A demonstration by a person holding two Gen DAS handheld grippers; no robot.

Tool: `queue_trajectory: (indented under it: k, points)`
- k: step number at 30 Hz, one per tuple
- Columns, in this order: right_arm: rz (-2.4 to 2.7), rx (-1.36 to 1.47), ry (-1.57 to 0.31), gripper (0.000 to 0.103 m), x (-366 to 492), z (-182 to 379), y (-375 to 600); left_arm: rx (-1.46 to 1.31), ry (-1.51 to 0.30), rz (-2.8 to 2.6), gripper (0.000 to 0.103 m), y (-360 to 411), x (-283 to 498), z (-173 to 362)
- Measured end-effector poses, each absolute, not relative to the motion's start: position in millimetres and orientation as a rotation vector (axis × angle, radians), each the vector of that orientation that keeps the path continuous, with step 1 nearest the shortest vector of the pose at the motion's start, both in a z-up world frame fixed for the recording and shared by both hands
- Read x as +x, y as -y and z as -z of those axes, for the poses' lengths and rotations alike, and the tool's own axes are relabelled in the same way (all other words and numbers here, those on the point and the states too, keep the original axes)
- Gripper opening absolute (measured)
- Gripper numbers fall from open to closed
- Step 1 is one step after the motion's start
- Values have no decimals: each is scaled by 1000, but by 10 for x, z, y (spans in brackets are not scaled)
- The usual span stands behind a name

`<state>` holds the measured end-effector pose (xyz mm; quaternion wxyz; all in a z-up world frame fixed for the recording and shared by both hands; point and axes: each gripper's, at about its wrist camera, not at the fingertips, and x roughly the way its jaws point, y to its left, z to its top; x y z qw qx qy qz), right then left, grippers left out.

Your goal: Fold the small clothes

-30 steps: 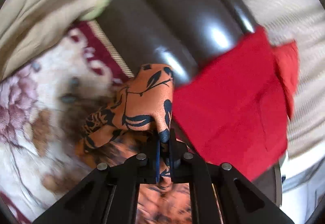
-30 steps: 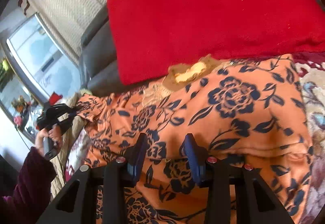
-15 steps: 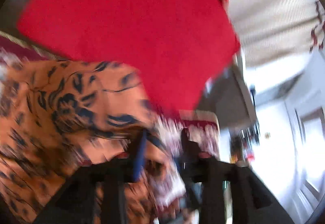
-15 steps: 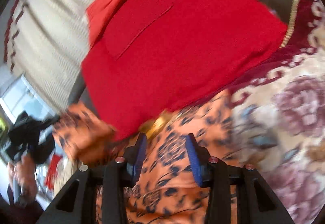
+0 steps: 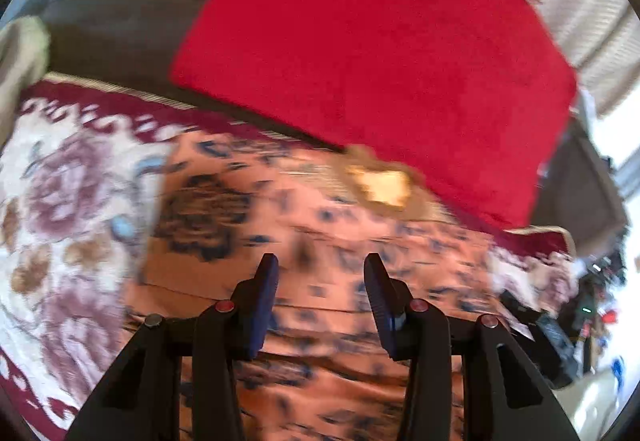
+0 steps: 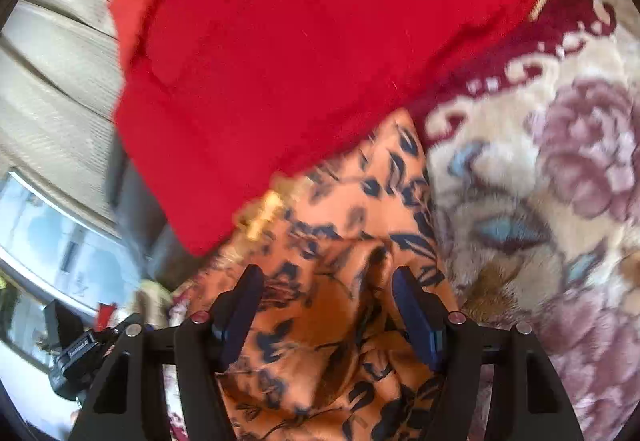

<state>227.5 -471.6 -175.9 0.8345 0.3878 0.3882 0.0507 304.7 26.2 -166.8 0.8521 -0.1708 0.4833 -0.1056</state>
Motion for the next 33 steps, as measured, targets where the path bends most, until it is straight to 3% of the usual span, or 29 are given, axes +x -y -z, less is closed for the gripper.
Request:
queue_trajectory:
  k: [2,4,5,13,19,23,25,26,27,28,31,33]
  points:
    - [-104,813,-848,68,2338,1866,4567,-373,-1015,191,45,-299,3113,1848]
    - [-129,755,-854,35,2404,1832,4437,-367,-1026,162,45,-392,3128,1989]
    - [-149,720,-856,9,2441,1790,4364,-351,-1037,152,45,-409,3146,2077]
    - [-65,543,-602,7,2402,1320,4302,-190,-1041,163,45,-342,3121,2274]
    - [62,682,-866,11,2685,1847,4613,-136,-1026,205,45,-358,3041,2242]
    - [44,662,-703,13,2388,1416,4637,-173,-938,206,45,-515,2895,2002]
    - [7,635,-631,23,2228,1247,4565,-172,-898,200,49,-565,2851,1937]
    - [-40,606,-613,48,2164,1185,4465,-168,-893,189,52,-582,2844,1935]
    - [-59,582,-614,83,2156,1165,4390,-166,-902,175,55,-606,2846,1955]
    - [-71,555,-605,85,2144,1158,4304,-166,-924,165,55,-627,2864,2013]
    - [-106,510,-655,75,2155,1272,4129,-110,-996,146,55,-612,2941,2257]
    - [-105,486,-809,40,2332,1530,4029,-42,-978,149,55,-541,2898,2243]
